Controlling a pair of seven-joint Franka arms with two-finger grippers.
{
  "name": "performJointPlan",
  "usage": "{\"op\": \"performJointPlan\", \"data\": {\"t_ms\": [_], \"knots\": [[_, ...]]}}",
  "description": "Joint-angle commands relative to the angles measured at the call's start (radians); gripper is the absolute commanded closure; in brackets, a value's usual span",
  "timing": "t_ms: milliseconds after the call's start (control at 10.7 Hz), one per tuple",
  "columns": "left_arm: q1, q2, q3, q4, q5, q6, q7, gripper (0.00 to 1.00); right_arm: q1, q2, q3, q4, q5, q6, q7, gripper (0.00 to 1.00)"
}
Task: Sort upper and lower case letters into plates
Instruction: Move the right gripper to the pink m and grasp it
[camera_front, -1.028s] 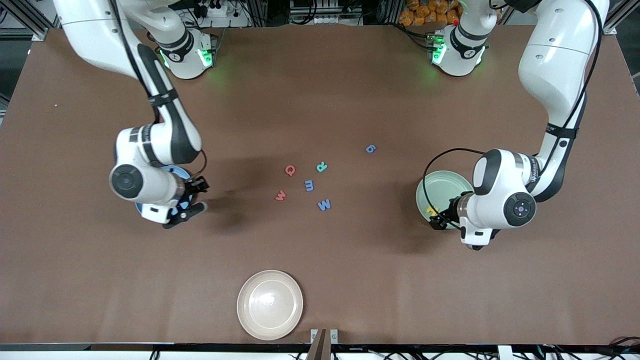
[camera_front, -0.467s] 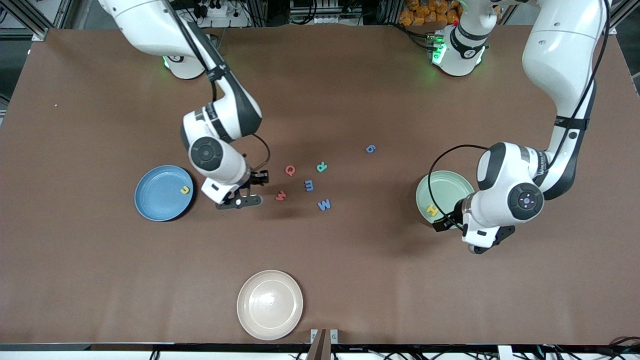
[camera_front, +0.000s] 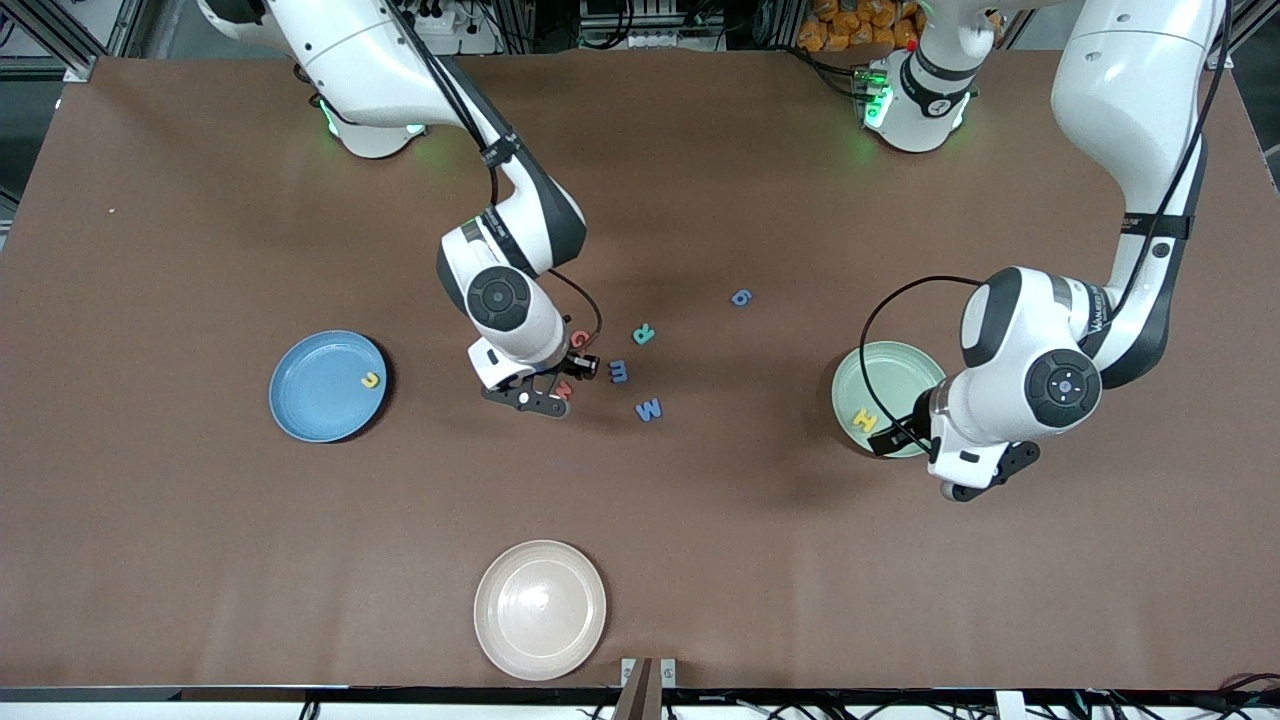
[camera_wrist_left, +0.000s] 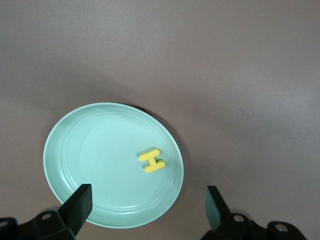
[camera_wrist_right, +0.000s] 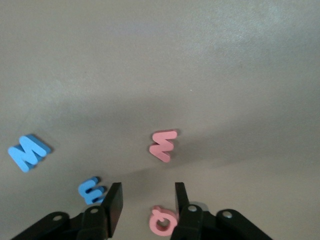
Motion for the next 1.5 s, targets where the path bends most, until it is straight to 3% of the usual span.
{"op": "performJointPlan", "data": {"t_ms": [0, 187, 374, 467, 654, 1028, 1121, 1402], "knots": [[-0.017, -0.033, -0.004, -0.014, 0.027, -0.034, -0.004, 0.00, 0.003, 0.034, -0.005, 0.034, 0.005, 0.002, 0.123, 0.57], [-0.022, -0.034, -0.004, -0.015, 0.027, -0.060, -0.010, 0.00, 0.010, 0.042, -0.007, 0.025, -0.015, 0.039, 0.182, 0.52], [-0.017, -0.034, -0.004, -0.014, 0.026, -0.091, -0.036, 0.00, 0.010, 0.055, -0.010, 0.025, -0.020, 0.042, 0.185, 0.33], [-0.020, -0.034, -0.004, -0.015, 0.027, -0.092, -0.037, 0.00, 0.010, 0.062, -0.011, 0.025, -0.040, 0.044, 0.183, 0.29], [-0.023, -0.035, -0.007, 0.000, 0.022, -0.100, -0.040, 0.00, 0.010, 0.085, -0.011, 0.023, -0.113, 0.068, 0.187, 0.35], [-0.037, -0.035, -0.004, 0.020, 0.024, -0.126, -0.044, 0.00, 0.003, 0.109, -0.013, 0.013, -0.115, 0.134, 0.196, 0.42], [-0.038, -0.035, -0.002, 0.020, 0.026, -0.127, -0.045, 0.00, 0.003, 0.111, -0.011, 0.013, -0.117, 0.134, 0.196, 0.46], [-0.031, -0.037, -0.002, 0.021, 0.026, -0.129, -0.044, 0.00, 0.004, 0.115, -0.011, 0.013, -0.118, 0.133, 0.190, 1.00]]}}
